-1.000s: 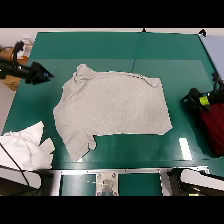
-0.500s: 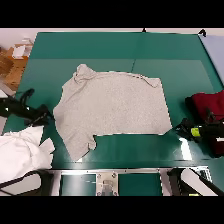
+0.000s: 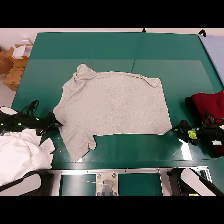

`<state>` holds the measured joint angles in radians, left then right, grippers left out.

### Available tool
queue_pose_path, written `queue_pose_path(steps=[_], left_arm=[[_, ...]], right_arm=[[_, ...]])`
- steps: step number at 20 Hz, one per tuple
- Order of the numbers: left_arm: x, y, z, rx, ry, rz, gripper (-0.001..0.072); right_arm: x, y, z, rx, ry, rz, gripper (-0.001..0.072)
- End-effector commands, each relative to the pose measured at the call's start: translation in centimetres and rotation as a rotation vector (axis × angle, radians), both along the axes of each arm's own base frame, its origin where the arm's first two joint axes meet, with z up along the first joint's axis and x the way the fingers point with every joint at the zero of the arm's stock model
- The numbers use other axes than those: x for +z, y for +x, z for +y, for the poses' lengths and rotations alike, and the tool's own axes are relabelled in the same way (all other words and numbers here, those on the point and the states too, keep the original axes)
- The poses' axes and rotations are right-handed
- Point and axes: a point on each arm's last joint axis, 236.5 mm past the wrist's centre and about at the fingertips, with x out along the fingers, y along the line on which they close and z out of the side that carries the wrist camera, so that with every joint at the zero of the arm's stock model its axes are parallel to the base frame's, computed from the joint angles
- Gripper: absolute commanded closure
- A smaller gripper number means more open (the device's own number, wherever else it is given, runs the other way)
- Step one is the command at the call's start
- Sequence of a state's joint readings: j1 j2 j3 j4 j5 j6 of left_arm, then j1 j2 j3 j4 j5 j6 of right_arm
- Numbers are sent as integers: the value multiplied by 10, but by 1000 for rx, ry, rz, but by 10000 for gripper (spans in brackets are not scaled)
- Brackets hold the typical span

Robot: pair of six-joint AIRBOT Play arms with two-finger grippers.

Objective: Fold the shirts.

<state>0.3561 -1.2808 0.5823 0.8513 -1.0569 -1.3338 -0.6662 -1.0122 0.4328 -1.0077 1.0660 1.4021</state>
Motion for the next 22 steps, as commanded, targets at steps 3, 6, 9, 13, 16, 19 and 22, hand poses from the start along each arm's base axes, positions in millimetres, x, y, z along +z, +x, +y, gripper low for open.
queue_pose_path(steps=[3,6,9,13,16,19,22], left_arm=[[3,12,-11,-8,-58,-68,687],[8,13,-13,-34,-67,-79,687],[8,14,-13,-44,-65,-90,687],[45,33,-15,-94,-81,-190,688],[170,86,-12,-123,-35,-534,688],[357,96,-24,-167,41,-993,688],[518,48,-45,-218,182,-1387,688]], right_arm=[[-5,-4,12,1,33,9,287],[-18,-11,29,14,71,45,287],[-27,5,47,10,124,8,347],[1,38,65,106,202,-124,700],[92,93,38,128,136,-330,700],[255,134,8,179,-47,-652,700],[425,124,6,213,-314,-985,700]])
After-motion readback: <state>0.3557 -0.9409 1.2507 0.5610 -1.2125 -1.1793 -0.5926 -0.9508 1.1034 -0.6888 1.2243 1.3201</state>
